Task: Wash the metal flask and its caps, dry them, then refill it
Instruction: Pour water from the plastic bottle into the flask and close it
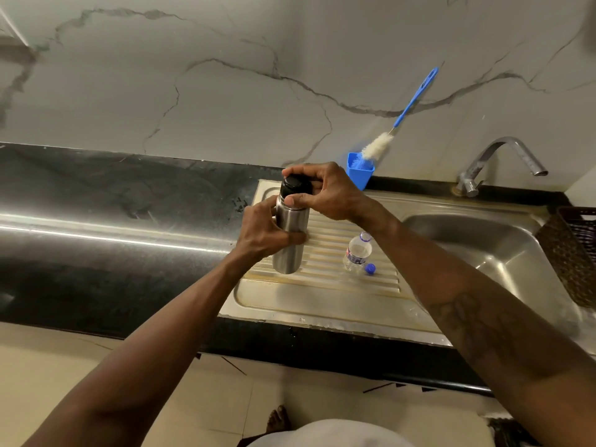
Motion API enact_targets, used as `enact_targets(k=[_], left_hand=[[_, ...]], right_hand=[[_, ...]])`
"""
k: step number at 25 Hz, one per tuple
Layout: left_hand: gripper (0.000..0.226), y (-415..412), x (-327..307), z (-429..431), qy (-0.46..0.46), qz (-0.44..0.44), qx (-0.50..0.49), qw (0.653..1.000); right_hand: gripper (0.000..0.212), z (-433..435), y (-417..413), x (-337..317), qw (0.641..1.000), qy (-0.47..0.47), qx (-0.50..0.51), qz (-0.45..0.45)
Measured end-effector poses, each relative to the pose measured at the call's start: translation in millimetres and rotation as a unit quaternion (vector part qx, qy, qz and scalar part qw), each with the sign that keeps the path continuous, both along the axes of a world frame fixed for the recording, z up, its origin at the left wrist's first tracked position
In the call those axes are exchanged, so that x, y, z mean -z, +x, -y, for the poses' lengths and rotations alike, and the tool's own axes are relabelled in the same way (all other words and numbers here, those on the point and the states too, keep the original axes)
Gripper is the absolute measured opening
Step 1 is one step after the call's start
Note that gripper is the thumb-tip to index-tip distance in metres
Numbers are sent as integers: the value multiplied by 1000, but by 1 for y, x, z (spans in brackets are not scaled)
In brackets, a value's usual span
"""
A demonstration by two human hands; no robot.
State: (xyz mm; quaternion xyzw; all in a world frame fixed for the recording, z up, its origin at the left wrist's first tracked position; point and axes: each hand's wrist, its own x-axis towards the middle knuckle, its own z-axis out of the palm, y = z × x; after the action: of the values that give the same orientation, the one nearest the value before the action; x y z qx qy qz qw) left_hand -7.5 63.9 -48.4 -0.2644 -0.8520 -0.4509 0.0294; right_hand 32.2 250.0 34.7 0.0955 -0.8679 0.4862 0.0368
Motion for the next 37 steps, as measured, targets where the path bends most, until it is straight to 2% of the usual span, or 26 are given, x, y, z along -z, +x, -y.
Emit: enact_targets(k=[3, 5, 7, 9, 11, 13, 16, 18, 20, 22, 23, 24, 25, 26, 27, 28, 30, 32, 33, 35, 37], left_hand=[[76, 4, 5, -8, -20, -31, -79, 996], [78, 3, 8, -11, -26, -39, -91, 995], [78, -3, 9, -6, -28, -22, -73, 997], [74, -10, 5, 2, -2, 12, -23, 1000], [67, -14, -2, 8, 21, 25, 27, 999], [63, -15, -5, 10, 19, 20, 27, 999], [65, -13, 3, 7, 18, 13, -40, 999], [65, -13, 5, 7, 28, 6, -75, 997], [67, -16, 4, 12, 30, 7, -79, 996], [68, -19, 4, 21, 20, 9, -73, 997], [67, -22, 4, 25, 20, 14, -75, 997], [66, -25, 5, 28, 24, 19, -82, 996], [66, -28, 6, 30, 30, 23, -88, 995], [67, -31, 6, 32, 34, 25, -89, 995], [67, -34, 6, 32, 37, 26, -84, 995], [68, -39, 7, 34, 38, 28, -77, 996], [70, -46, 9, 36, 41, 29, -67, 996], [71, -52, 12, 38, 39, 37, -62, 997], [72, -56, 15, 38, 39, 41, -60, 997], [75, -59, 19, 38, 40, 49, -56, 996], [75, -61, 20, 37, 44, 56, -50, 996]], right_hand=[[55, 28, 4, 7, 971, 97, 190, -104], [54, 41, 4, 6, 951, 128, 255, -122], [56, 38, -2, 3, 963, 128, 215, -97], [58, 27, -7, -1, 993, 85, 83, -19], [62, 15, -10, -1, 999, 27, -27, 37], [64, 12, -12, 4, 999, 8, -20, 24], [64, 34, -12, 18, 993, 67, 58, -75], [66, 49, -15, 25, 986, 93, 88, -106], [63, 50, -24, 26, 994, 45, 66, -77], [45, 42, -31, 29, 995, -96, 22, -16], [36, 40, -37, 36, 983, -177, 40, 7], [34, 40, -42, 46, 972, -214, 97, 17], [35, 39, -49, 59, 967, -190, 172, 8], [33, 35, -57, 77, 967, -112, 228, 3], [23, 30, -64, 96, 970, -11, 241, 24], [23, 28, -67, 112, 970, 89, 212, 77], [64, 22, -72, 144, 948, 222, 110, 199], [85, 21, -70, 164, 928, 285, 51, 234], [85, 22, -70, 169, 928, 302, 50, 215], [65, 23, -72, 174, 930, 321, 91, 156], [50, 21, -75, 164, 932, 316, 113, 138]])
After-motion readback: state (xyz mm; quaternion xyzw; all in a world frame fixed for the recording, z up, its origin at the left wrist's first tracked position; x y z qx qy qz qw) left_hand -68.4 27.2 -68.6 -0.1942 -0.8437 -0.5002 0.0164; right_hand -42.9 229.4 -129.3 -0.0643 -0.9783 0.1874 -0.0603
